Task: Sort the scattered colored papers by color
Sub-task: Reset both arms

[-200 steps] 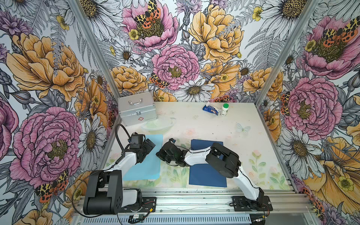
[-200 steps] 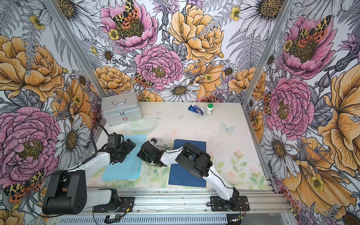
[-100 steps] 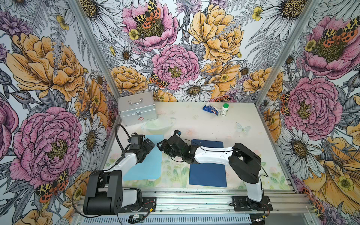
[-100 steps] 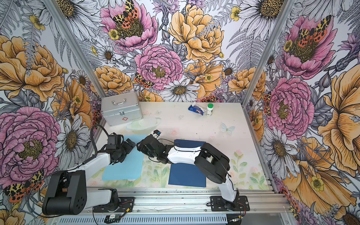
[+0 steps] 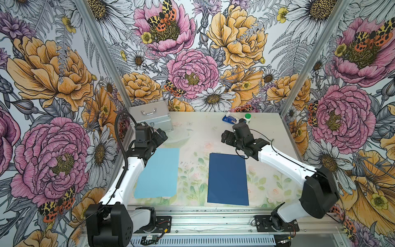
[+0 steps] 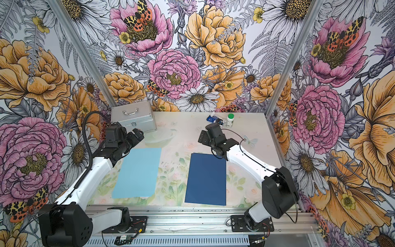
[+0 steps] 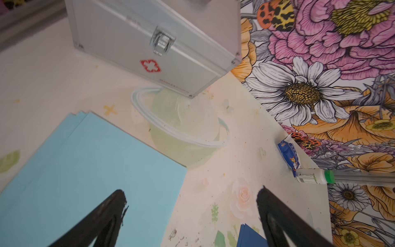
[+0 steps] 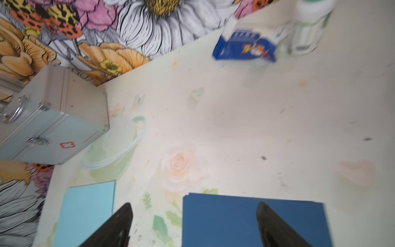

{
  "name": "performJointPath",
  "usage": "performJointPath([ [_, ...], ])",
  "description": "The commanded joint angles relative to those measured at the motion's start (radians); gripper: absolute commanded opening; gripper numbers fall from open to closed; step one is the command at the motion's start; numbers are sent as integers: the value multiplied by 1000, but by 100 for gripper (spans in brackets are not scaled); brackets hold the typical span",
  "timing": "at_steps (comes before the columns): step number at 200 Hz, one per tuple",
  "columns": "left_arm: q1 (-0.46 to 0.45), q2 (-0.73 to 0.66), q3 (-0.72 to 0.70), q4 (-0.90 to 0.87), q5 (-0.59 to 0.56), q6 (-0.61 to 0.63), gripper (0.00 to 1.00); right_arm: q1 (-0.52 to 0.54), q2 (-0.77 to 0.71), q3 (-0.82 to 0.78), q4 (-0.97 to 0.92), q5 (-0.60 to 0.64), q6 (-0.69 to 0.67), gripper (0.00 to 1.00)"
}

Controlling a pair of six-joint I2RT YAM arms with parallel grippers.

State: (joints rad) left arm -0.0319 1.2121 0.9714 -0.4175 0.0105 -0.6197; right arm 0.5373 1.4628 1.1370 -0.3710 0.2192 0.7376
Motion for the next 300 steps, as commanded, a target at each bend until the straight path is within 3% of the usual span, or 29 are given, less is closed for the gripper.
performJointPath([
  [1,-6,64,81,-37,-50,202,98,-30,-90,-45,-101,280,-297,94],
  [22,-2,108,137,-33,-101,297,98,-115,-108,-75,-102,293,-439,97],
  [42,23,129,111,41,-107,364,98,-238,-138,-141,-76,301,-437,97],
  [70,79,164,37,125,-117,388,98,-421,-212,-329,131,125,-453,96],
  [83,108,167,-23,189,-130,392,98,-461,-243,-437,272,112,-491,96],
  [107,130,183,-148,339,-154,417,98,-489,-255,-595,539,92,-532,95],
  [143,137,230,-258,516,-194,385,98,-499,-183,-688,793,100,-565,92],
  [161,101,230,-337,680,-271,448,98,-511,-143,-742,970,106,-577,91],
  [175,65,234,-379,801,-298,513,98,-520,-134,-798,1129,43,-626,90],
  [223,39,261,-598,1277,-227,585,98,-533,51,-946,1595,-22,-653,92],
  [233,36,312,-634,1393,-149,614,98,-535,104,-949,1669,-26,-659,90],
  [241,28,347,-656,1496,-134,632,98,-538,93,-956,1660,-56,-658,91],
  [249,23,320,-645,1431,-146,632,98,-539,89,-956,1656,-85,-666,92],
  [254,18,314,-628,1386,-170,629,98,-539,95,-949,1653,-91,-671,99],
  [267,15,332,-590,1341,-190,626,98,-540,82,-930,1603,-92,-669,100],
  [300,10,326,-594,1341,-201,628,98,-542,71,-737,1214,-30,-640,100],
])
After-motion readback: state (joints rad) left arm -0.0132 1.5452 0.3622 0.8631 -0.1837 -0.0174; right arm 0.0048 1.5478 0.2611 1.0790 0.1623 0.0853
